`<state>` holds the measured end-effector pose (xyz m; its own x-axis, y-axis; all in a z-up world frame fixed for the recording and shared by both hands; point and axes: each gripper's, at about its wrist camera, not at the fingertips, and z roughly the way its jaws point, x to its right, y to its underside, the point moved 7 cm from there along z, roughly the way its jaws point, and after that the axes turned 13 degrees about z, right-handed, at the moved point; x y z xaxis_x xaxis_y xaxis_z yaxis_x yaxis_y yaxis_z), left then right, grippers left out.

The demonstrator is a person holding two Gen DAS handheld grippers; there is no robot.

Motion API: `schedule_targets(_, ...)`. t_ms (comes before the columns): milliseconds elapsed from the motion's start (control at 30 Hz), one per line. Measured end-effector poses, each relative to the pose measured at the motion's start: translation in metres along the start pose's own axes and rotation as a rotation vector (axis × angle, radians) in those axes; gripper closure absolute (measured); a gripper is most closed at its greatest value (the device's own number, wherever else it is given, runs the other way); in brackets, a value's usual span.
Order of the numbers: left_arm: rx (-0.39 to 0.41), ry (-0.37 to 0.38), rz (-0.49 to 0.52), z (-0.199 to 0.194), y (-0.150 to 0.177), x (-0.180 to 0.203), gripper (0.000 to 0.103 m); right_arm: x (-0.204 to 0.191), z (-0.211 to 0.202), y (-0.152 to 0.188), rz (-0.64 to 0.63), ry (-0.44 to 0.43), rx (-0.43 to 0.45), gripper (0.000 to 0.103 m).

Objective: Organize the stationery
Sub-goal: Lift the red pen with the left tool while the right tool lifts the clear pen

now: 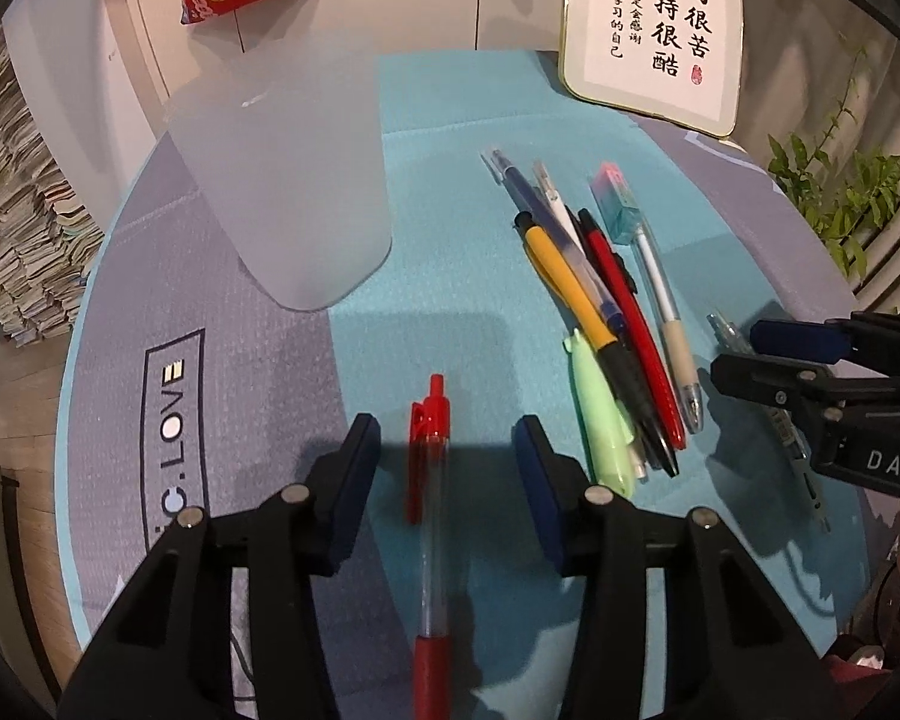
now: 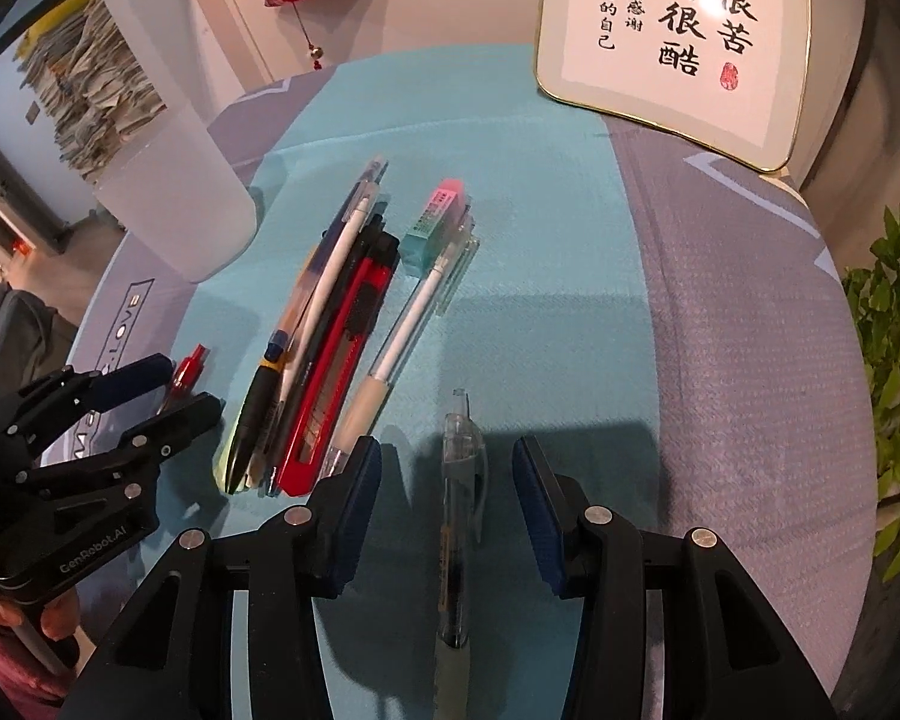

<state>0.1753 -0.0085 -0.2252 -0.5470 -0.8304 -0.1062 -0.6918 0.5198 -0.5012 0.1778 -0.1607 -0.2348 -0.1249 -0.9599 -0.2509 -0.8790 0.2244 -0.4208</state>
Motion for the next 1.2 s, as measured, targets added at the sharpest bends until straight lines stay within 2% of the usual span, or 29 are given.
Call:
schedule_targets(300,0.002,-0.005,-0.001,0.001,-0.003,0.002,0.058,0.003,-0.002,0.0,0.029,-0.019,0.061,0.056)
schedule_targets(367,0.002,-0.007,0.001,0.002,-0.004,0.002,0.058,0.002,-0.002,0.0,0.011,0.01,0.059,0.063)
schedule_targets(500,0.005,-0.012,0.004,0.002,-0.004,0.002,0.058,0.001,-0.001,0.0,-0.033,0.062,0.056,0.069)
schedule_targets(567,0.008,-0.01,0.011,0.002,-0.005,0.004,0.065,0.001,0.0,0.0,-0.054,0.103,0.065,0.078)
schedule_targets(600,0.011,-0.003,0.019,0.002,-0.006,0.006,0.069,0.002,0.0,0.0,-0.056,0.106,0.066,0.086)
schedule_targets(667,0.015,0.01,0.043,0.001,-0.006,0.011,0.089,0.002,-0.001,0.0,-0.04,0.082,0.053,0.086)
schedule_targets(767,0.005,0.003,0.052,0.001,-0.006,0.013,0.091,0.003,-0.005,0.002,-0.009,0.028,0.033,0.087)
schedule_targets(900,0.004,0.039,0.006,-0.005,-0.003,0.007,0.091,0.001,-0.029,0.002,-0.011,-0.002,0.092,0.087)
schedule_targets(1200,0.121,0.03,-0.018,-0.057,-0.01,0.003,0.092,-0.006,-0.077,-0.005,-0.014,-0.052,0.212,0.087)
